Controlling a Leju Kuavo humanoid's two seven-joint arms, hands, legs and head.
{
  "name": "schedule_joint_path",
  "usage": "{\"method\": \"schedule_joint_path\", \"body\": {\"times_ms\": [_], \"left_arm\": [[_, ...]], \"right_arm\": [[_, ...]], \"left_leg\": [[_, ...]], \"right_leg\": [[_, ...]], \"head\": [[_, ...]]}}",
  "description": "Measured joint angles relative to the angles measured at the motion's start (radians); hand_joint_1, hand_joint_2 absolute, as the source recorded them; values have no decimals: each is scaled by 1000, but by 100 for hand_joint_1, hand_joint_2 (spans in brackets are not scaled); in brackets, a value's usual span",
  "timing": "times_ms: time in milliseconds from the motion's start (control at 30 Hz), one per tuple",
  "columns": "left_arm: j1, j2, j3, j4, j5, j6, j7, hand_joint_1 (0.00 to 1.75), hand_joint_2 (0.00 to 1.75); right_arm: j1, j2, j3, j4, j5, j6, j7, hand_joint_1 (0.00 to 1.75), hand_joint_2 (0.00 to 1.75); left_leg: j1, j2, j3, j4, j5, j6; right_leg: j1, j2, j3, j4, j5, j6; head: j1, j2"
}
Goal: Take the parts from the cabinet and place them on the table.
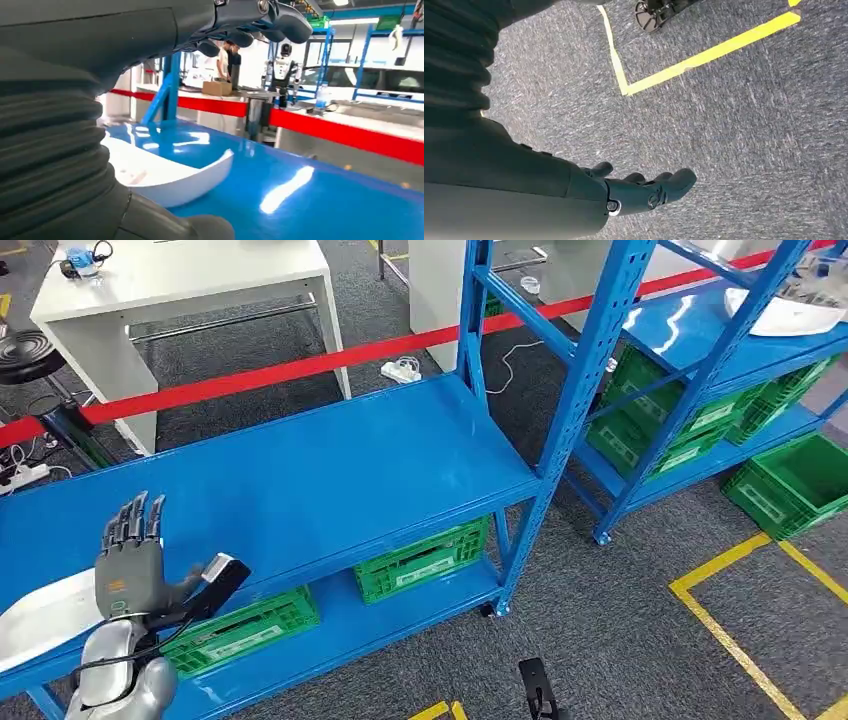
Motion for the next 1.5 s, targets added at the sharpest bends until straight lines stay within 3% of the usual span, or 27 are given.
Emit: {"method": "schedule_joint_path", "body": {"times_ms": [167,500,833,1000,1033,1500], "left_arm": [[-13,21,37,53,18,2,-1,0,175],[16,36,114,66,51,4,10,0,175],[41,54,166,65,5,-74,111,0,175],[42,62,186,62,-32,-81,149,0,175],[43,64,190,62,-42,-79,152,175,175],[97,74,246,33,-119,-4,160,175,175]], "right_arm": [[0,1,-13,0,-5,-3,3,0,175],[0,2,-23,0,0,-8,3,0,175],[-2,2,-25,0,0,-11,-20,0,175],[-2,2,-32,0,1,-15,-44,0,175],[-2,2,-33,0,4,-16,-50,0,175],[-3,2,-39,0,15,-23,-55,0,175]], "left_leg": [[0,0,0,0,0,0],[0,0,-1,0,0,0],[0,0,0,0,0,0],[0,0,1,0,0,0],[0,0,1,0,0,0],[0,0,1,0,0,0]], "right_leg": [[0,0,0,0,0,0],[0,0,0,0,0,0],[0,0,0,0,0,0],[0,0,1,0,0,0],[0,0,2,0,0,0],[0,0,1,1,-1,-1]], "head": [[0,0],[0,0],[0,0],[0,0],[0,0],[0,0]]}}
